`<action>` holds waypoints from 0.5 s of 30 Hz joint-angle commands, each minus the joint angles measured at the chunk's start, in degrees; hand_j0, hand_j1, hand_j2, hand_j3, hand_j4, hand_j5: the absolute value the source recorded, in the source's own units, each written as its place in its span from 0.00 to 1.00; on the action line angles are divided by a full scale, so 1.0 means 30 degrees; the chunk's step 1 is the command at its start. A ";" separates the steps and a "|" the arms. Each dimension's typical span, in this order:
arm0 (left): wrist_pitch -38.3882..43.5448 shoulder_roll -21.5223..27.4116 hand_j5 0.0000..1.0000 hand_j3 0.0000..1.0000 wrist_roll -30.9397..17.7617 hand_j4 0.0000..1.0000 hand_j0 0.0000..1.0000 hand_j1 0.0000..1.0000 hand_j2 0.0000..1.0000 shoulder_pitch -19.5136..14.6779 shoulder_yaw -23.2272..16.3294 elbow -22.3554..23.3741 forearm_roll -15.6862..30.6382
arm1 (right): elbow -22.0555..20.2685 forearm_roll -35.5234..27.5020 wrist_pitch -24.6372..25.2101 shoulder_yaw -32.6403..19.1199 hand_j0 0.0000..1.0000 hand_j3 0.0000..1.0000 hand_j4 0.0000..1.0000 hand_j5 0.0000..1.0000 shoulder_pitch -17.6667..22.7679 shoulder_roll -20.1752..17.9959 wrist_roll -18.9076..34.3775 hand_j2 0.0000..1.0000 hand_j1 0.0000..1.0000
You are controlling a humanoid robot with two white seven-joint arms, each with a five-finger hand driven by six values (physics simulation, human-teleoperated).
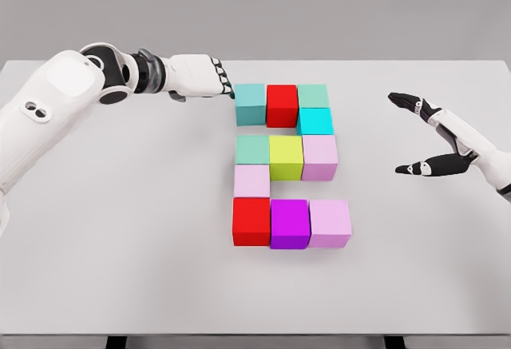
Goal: Assemble the squares on the desktop into the number 2
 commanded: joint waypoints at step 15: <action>0.0018 0.2729 1.00 1.00 0.0008 1.00 1.00 1.00 1.00 0.0175 0.3257 -0.0490 0.0325 | -0.0366 -0.0016 0.0039 -0.0033 1.00 1.00 1.00 1.00 0.0029 -0.0021 -0.0005 1.00 1.00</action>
